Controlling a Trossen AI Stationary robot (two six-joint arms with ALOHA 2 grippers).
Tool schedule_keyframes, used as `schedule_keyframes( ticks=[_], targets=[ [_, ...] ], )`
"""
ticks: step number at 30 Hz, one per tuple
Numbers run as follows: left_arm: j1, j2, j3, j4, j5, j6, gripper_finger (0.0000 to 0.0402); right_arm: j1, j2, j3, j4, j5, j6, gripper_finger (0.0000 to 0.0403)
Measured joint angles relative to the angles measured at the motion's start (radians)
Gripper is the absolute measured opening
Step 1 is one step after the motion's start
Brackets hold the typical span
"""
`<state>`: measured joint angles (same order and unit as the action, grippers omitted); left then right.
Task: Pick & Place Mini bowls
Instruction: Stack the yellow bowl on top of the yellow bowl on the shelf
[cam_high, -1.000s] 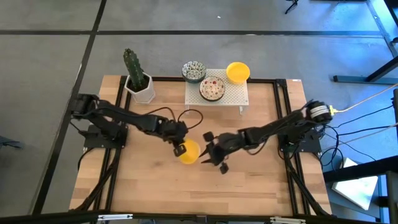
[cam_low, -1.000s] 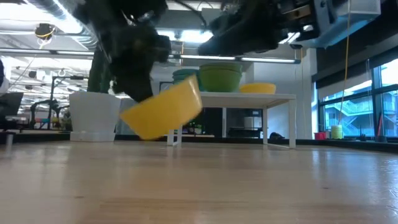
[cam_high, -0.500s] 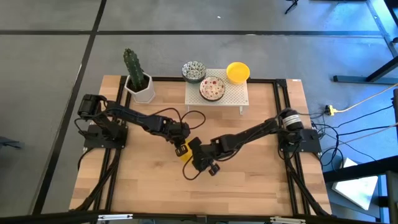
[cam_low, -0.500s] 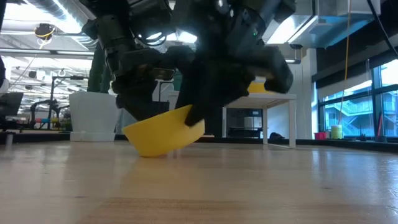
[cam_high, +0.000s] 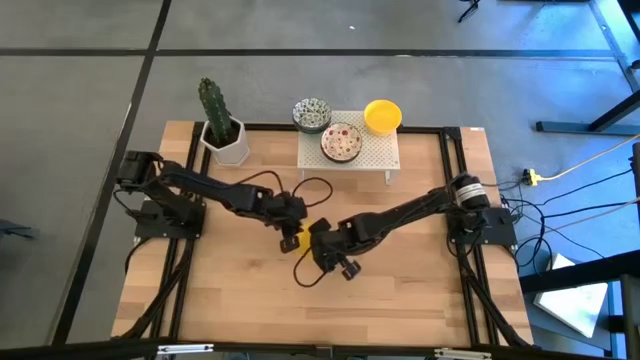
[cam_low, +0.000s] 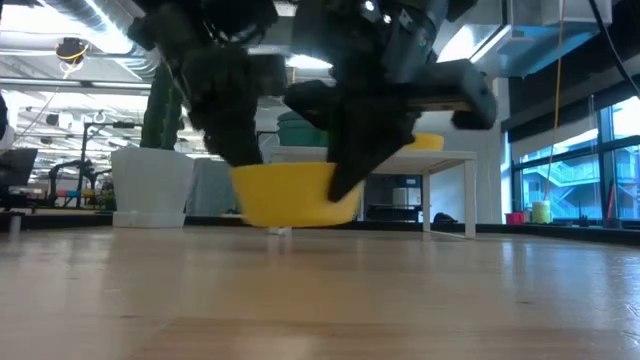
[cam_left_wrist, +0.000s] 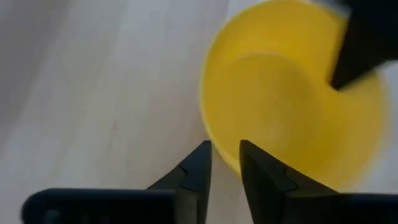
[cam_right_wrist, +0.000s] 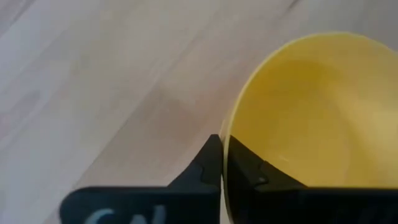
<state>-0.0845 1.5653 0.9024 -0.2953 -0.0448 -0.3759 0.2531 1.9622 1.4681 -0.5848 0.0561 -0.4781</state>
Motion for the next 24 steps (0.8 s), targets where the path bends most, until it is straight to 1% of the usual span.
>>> schedule_keyframes(
  ticks=[2,4,6,9,11,13,15,16,18,19,21,24],
  targets=[
    [0.000,-0.050,0.000,-0.015,-0.026,0.025,0.0094,-0.004,-0.026,-0.002,-0.070,0.008,0.018,0.0006],
    [-0.005,-0.100,0.002,-0.021,-0.079,0.052,0.0111,-0.014,-0.069,-0.002,-0.113,0.008,0.038,0.0005],
    [-0.017,-0.160,0.000,-0.073,-0.162,0.079,0.0126,-0.026,-0.124,-0.002,-0.162,0.005,0.058,0.0004],
    [-0.049,-0.250,0.000,-0.119,-0.325,0.095,0.0144,-0.052,-0.225,-0.002,-0.206,0.007,0.078,0.0003],
    [-0.077,-0.301,-0.002,-0.132,-0.422,0.099,0.0153,-0.073,-0.305,-0.002,-0.222,0.027,0.086,0.0003],
    [-0.104,-0.346,-0.013,-0.128,-0.486,0.114,0.0158,-0.096,-0.393,-0.002,-0.232,0.060,0.086,0.0003],
    [-0.127,-0.372,-0.018,-0.130,-0.515,0.118,0.0162,-0.132,-0.473,-0.002,-0.245,0.120,0.086,0.0002],
    [-0.136,-0.380,-0.022,-0.125,-0.518,0.118,0.0162,-0.154,-0.508,-0.002,-0.254,0.168,0.086,0.0002],
    [-0.152,-0.389,-0.030,-0.128,-0.522,0.118,0.0163,-0.220,-0.574,-0.002,-0.267,0.259,0.086,0.0002],
    [-0.156,-0.389,-0.031,-0.125,-0.522,0.117,0.0163,-0.260,-0.601,-0.002,-0.265,0.287,0.086,0.0002],
    [-0.159,-0.388,-0.040,-0.120,-0.528,0.113,0.0162,-0.355,-0.637,-0.001,-0.251,0.297,0.090,0.0002],
    [-0.156,-0.381,-0.056,-0.102,-0.538,0.112,0.0162,-0.512,-0.650,-0.001,-0.244,0.229,0.116,0.0002]
  ],
)
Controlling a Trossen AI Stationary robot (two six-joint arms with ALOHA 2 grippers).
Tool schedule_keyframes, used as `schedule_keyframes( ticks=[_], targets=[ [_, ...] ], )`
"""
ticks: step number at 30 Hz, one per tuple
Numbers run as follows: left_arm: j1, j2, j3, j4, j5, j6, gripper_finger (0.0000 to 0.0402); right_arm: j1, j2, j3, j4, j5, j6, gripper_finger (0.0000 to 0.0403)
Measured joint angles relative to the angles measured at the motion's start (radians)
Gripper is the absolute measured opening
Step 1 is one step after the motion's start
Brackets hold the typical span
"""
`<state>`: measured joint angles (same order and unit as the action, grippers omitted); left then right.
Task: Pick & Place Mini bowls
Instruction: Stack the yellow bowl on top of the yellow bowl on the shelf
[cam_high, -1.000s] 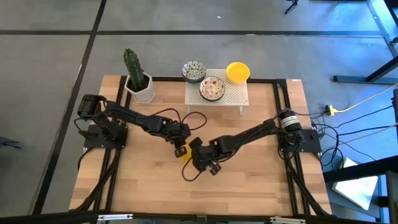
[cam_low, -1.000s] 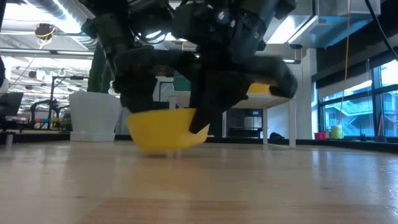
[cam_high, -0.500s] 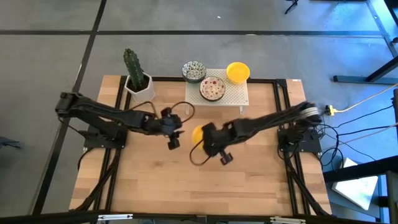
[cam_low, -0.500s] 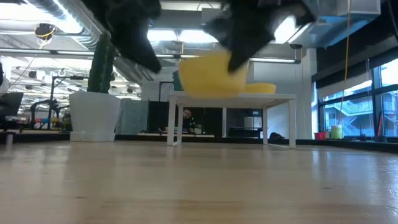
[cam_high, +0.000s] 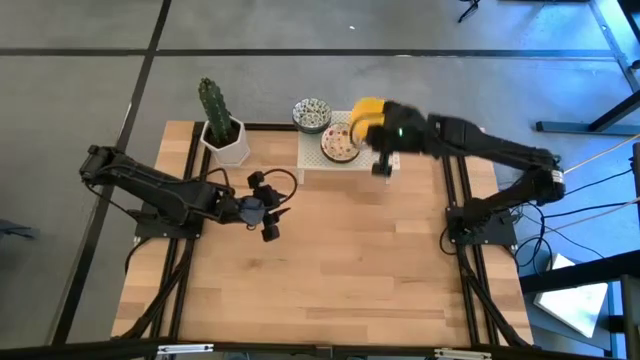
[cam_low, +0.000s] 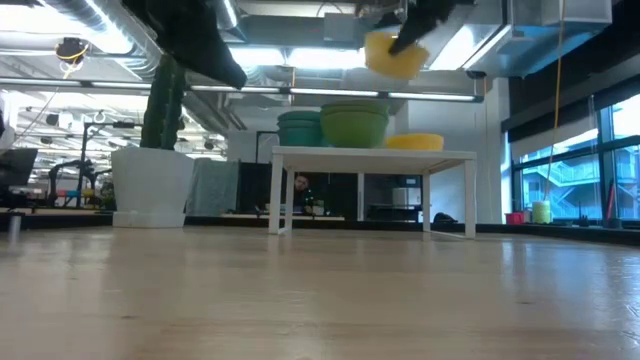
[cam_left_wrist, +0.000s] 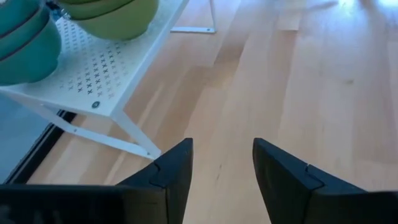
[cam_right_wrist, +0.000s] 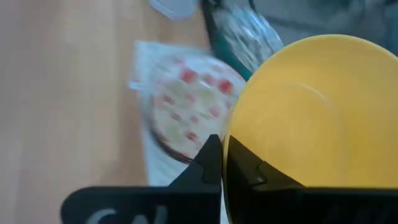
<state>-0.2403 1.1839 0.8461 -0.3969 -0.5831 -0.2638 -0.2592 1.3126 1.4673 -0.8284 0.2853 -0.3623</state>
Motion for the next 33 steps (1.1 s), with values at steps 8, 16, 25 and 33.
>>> schedule_keyframes(
  ticks=[8,16,25,33],
  targets=[
    [0.015,-0.001,-0.032,0.028,-0.001,-0.021,0.0164,-0.299,0.070,-0.001,-0.013,-0.145,0.018,0.0002],
    [0.015,-0.001,-0.039,0.021,-0.002,-0.002,0.0165,-0.429,0.145,-0.001,-0.017,-0.294,0.049,0.0033],
    [0.015,-0.001,-0.039,0.002,-0.002,0.000,0.0164,-0.440,0.172,-0.002,-0.032,-0.279,0.076,0.0083],
    [0.015,-0.001,-0.039,0.002,-0.008,-0.002,0.0165,-0.431,0.176,-0.002,-0.057,-0.310,0.135,0.0146]
  ],
)
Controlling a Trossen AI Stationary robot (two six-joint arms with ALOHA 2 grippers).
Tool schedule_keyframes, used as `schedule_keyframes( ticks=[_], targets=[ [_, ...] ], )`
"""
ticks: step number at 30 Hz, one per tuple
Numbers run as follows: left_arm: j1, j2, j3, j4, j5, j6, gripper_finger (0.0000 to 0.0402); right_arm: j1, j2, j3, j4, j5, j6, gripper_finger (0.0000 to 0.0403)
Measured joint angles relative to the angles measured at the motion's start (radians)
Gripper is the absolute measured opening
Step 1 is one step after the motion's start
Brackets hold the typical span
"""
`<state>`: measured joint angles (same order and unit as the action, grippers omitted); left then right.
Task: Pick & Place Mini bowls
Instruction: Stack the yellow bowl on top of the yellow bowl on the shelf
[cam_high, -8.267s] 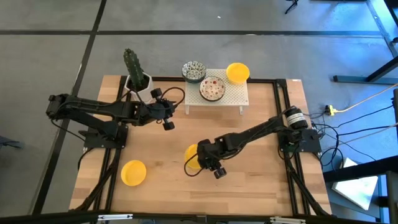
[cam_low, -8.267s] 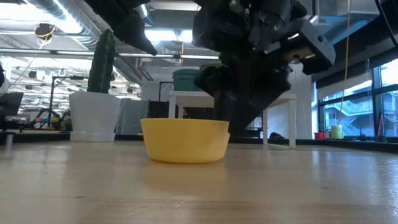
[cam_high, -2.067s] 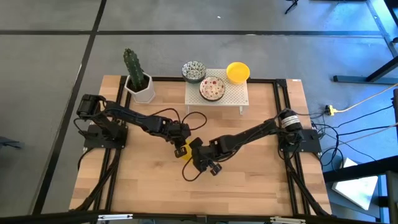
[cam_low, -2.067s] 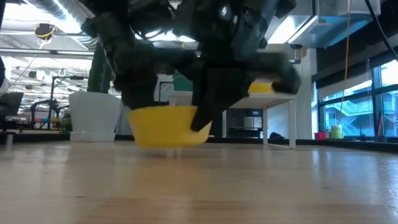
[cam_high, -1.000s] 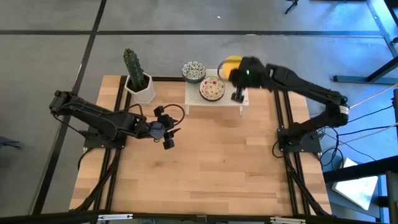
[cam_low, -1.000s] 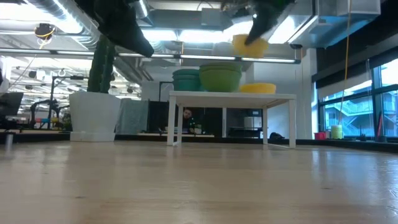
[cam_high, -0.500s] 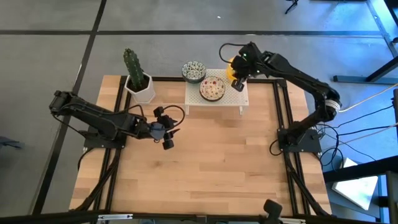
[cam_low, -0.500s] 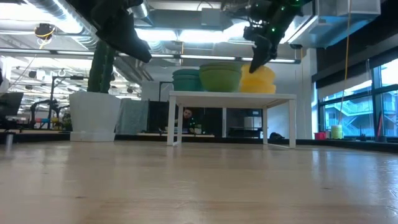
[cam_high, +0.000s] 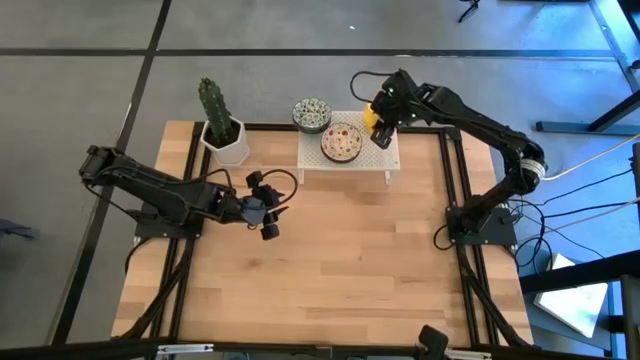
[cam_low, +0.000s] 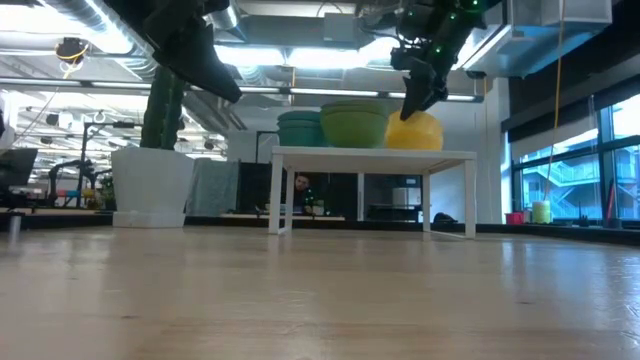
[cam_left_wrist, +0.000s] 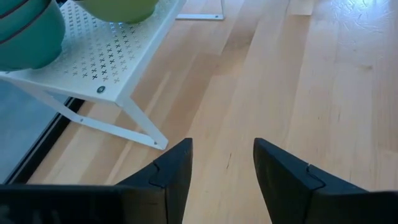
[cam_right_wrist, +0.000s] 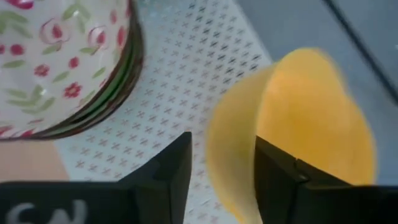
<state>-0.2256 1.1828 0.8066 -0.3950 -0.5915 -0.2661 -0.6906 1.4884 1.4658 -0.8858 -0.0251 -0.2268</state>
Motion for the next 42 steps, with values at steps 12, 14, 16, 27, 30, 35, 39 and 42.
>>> schedule_keyframes(
  ticks=[12,14,16,27,30,35,39,42],
  targets=[
    [0.000,0.000,0.000,-0.001,-0.019,0.000,0.0166,0.087,0.002,0.000,-0.029,0.101,0.010,0.0109],
    [0.000,0.000,0.000,-0.001,-0.019,0.000,0.0165,0.091,0.002,0.000,-0.035,0.101,-0.001,0.0101],
    [0.000,0.000,0.000,-0.001,-0.019,0.000,0.0164,0.092,0.002,0.000,-0.045,0.099,-0.019,0.0094],
    [-0.002,0.000,0.000,0.001,-0.018,-0.018,0.0163,0.091,0.059,0.000,-0.063,0.108,-0.016,0.0060],
    [-0.002,0.000,0.000,0.000,-0.012,-0.027,0.0162,0.091,0.083,0.000,-0.070,0.145,-0.018,0.0054],
    [-0.002,0.000,0.000,-0.006,0.008,-0.027,0.0162,0.091,0.088,0.000,-0.069,0.172,-0.043,0.0054],
    [-0.002,0.000,0.000,-0.006,0.008,-0.027,0.0162,0.091,0.075,0.000,-0.065,0.169,-0.051,0.0061],
    [-0.002,0.000,0.000,-0.007,0.008,-0.027,0.0165,0.091,0.057,0.000,-0.055,0.165,-0.050,0.0072]
  ],
)
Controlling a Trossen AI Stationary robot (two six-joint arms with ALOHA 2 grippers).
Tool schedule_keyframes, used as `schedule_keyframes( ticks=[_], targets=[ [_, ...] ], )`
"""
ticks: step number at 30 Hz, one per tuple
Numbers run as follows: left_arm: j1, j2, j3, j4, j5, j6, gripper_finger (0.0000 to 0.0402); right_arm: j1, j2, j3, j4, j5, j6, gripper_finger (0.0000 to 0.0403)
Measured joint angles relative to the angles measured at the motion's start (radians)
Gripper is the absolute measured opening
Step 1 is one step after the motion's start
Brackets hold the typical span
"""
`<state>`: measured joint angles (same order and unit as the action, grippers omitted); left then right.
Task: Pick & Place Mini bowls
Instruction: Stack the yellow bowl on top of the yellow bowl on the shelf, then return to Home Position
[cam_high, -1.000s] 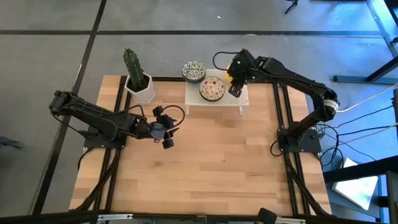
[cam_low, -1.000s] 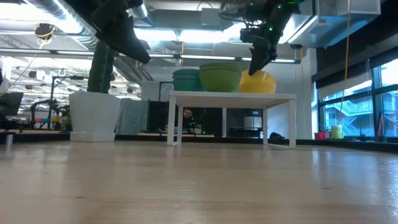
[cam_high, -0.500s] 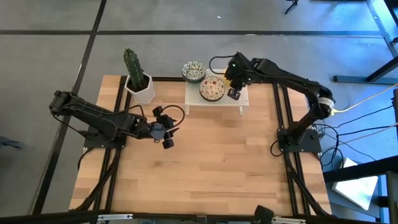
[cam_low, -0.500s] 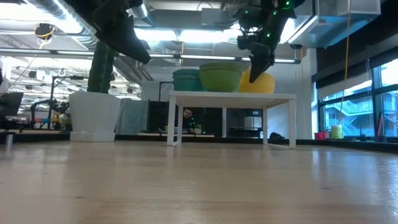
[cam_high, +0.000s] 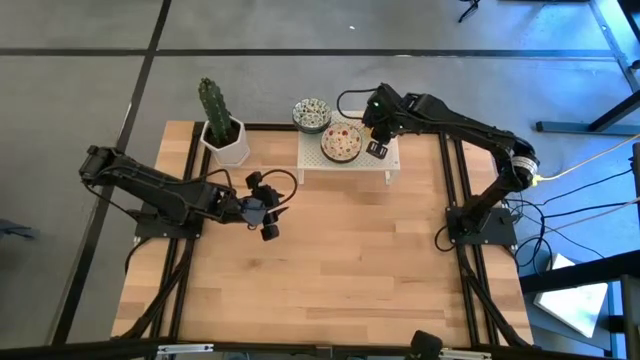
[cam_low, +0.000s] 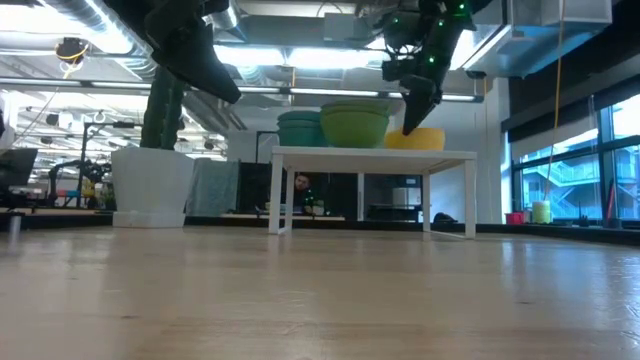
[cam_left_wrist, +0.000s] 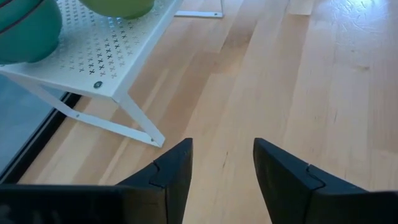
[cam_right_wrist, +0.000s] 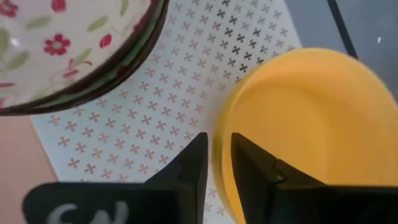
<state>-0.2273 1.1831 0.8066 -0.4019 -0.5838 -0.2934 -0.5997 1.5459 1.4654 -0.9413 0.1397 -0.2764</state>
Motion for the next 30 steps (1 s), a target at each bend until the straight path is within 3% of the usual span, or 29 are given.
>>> schedule_keyframes(
  ticks=[5,8,11,13,17,22,27,30],
  targets=[
    [0.000,0.000,0.000,-0.004,-0.011,0.001,0.0164,0.001,-0.052,0.000,0.007,-0.001,0.021,0.0090],
    [-0.009,-0.009,0.000,-0.010,-0.043,-0.017,0.0161,0.003,-0.101,0.000,0.011,-0.049,0.141,0.0094],
    [-0.043,-0.054,0.000,-0.008,-0.124,-0.041,0.0158,0.020,-0.168,0.000,0.034,-0.158,0.236,0.0089],
    [-0.078,-0.097,0.000,-0.007,-0.205,-0.036,0.0155,0.066,-0.225,-0.029,0.096,-0.163,0.276,0.0078],
    [-0.172,-0.175,-0.008,0.007,-0.356,-0.042,0.0146,0.223,-0.364,-0.230,0.372,-0.160,0.358,0.0038],
    [-0.263,-0.211,-0.154,0.163,-0.476,-0.008,0.0133,0.464,-0.484,-0.550,0.836,-0.163,0.353,0.0007],
    [-0.231,-0.197,-0.313,0.342,-0.374,0.010,0.0120,0.619,-0.478,-0.765,1.282,-0.162,0.300,0.0009],
    [-0.181,-0.195,-0.376,0.480,-0.284,0.077,0.0107,0.656,-0.461,-0.806,1.423,-0.173,0.270,0.0004]
  ],
)
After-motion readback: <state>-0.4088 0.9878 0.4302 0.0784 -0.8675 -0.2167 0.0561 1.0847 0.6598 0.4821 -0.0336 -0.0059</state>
